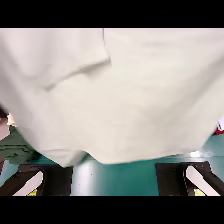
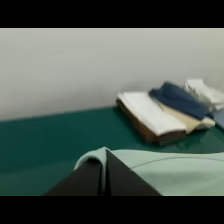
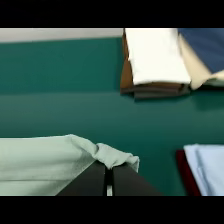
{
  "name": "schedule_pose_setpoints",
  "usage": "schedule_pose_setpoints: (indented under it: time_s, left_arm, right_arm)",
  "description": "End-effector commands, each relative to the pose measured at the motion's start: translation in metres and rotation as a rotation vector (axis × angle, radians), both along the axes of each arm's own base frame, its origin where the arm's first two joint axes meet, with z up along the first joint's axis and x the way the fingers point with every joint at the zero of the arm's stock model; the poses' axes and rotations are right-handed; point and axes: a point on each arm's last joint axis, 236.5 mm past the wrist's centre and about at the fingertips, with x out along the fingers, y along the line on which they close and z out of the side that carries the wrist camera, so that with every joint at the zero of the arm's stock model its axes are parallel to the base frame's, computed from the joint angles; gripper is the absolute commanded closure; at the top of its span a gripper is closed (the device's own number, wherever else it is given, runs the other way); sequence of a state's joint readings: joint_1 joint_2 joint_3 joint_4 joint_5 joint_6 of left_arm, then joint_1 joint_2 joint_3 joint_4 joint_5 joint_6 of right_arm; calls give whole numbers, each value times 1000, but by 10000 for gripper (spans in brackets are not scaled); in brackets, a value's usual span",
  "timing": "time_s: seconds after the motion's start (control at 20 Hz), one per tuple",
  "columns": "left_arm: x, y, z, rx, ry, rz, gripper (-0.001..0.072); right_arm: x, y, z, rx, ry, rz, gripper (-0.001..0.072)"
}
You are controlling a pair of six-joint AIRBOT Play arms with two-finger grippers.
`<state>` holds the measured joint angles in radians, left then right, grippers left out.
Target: Fold the shirts.
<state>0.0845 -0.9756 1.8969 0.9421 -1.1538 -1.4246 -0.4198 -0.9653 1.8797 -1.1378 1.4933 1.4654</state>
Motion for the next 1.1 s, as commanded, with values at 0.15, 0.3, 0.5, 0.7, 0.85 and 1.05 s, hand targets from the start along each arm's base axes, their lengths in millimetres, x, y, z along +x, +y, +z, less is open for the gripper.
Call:
schedule_pose_setpoints:
  time_s: [0.15, 0.3, 0.5, 0.7, 0.85, 1.05]
  left_arm:
    - [100, -6, -297, -20, 802, -80, 684]
    - [135, -15, -381, -8, 920, -101, 684]
    - [187, -8, -408, -33, 905, -57, 684]
    - [208, -2, -389, -15, 835, -39, 683]
    - [177, 13, -414, 93, 964, -59, 683]
    - [135, 17, -460, 162, 1137, -108, 683]
  right_arm:
    - [70, 5, -234, -13, 666, 86, 697]
    - [106, 9, -297, 35, 767, 101, 697]
    - [163, 5, -310, 79, 705, 87, 697]
    - [183, 0, -299, 62, 680, 93, 697]
    - [164, -7, -306, 14, 765, 106, 697]
    - [129, -8, -338, 5, 867, 99, 697]
